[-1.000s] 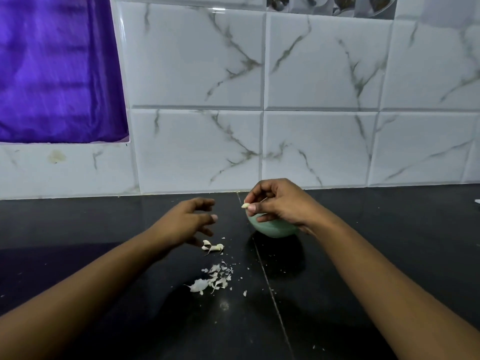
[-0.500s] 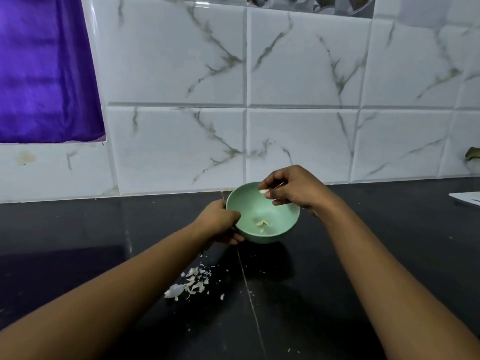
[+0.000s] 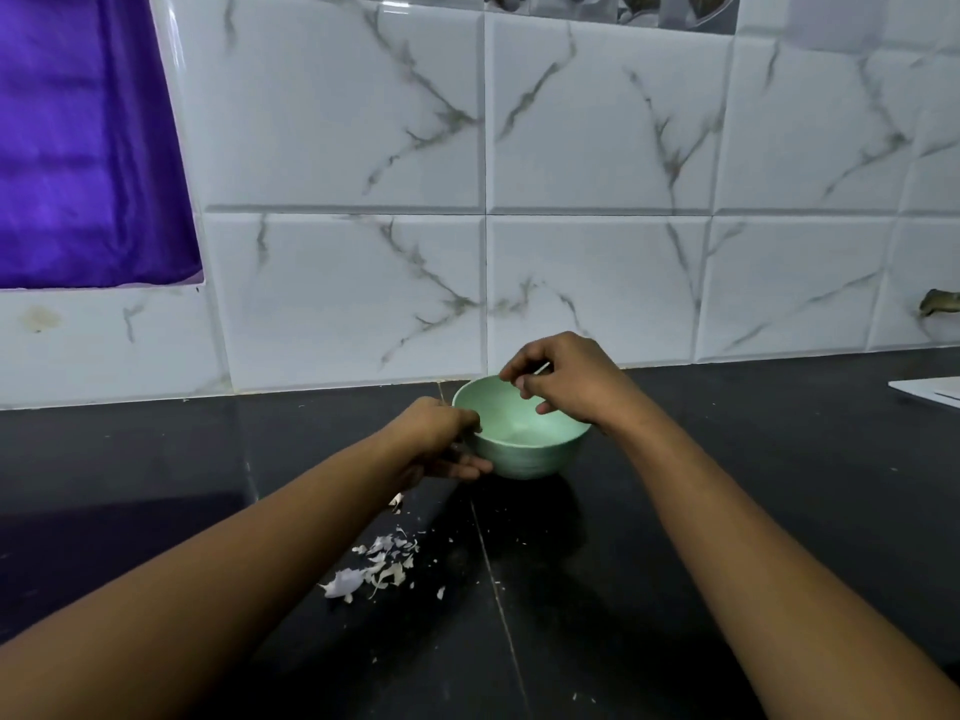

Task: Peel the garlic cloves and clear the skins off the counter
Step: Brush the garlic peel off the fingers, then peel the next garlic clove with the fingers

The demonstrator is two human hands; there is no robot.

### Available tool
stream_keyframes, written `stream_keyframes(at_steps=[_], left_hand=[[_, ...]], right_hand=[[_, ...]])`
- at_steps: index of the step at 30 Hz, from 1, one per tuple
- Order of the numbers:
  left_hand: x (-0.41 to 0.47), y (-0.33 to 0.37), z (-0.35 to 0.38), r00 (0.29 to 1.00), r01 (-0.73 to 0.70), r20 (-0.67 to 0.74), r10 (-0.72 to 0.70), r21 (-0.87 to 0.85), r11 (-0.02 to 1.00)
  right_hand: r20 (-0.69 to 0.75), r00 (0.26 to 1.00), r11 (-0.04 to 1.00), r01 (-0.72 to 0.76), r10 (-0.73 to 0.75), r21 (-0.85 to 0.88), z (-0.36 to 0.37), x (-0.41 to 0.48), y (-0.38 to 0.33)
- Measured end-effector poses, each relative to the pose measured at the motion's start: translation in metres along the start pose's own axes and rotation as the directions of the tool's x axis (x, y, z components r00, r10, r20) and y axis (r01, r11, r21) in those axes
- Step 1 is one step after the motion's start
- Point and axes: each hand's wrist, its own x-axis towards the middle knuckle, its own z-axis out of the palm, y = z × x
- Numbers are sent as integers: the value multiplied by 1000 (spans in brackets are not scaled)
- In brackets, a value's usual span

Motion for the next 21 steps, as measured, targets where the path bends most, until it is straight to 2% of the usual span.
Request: stream_keyframes(at_steps=[4,7,9,11,13,16,17,19,21], left_hand=[[-3,9,-6,994,78,80,-78,7,997],[-12,20,-32,1000,14,8,-15,118,993],[-25,25,-59,993,-72,-82,90,206,976],[-40,21,-85,975,-122,-151,161,242,963],[-53,8,-103,969,-115,-183,167,265,957],[-59,-21,-117,960,-106,-213,181,324,940],[-58,-29,-121,951,-117,-220,219,401,909],[-55,-40,-127,930,-118,-201,307,629,768],[-55,-43,-126,933,-120,-149,328,730,672]], right_hand=[[-125,981,989,151,-149,4,19,-10,-22],[-155,948,959,284,-277,19,40,-19,-36],[-74,940,942,336,-333,24,54,-24,-39],[118,941,944,326,-318,-53,69,-27,-35],[289,919,925,330,-269,-187,85,-28,-29],[344,909,875,353,-237,-330,108,-26,-21],[338,914,874,343,-225,-346,114,-25,-20],[332,922,861,327,-200,-389,123,-23,-17],[320,929,857,314,-188,-409,126,-21,-13]])
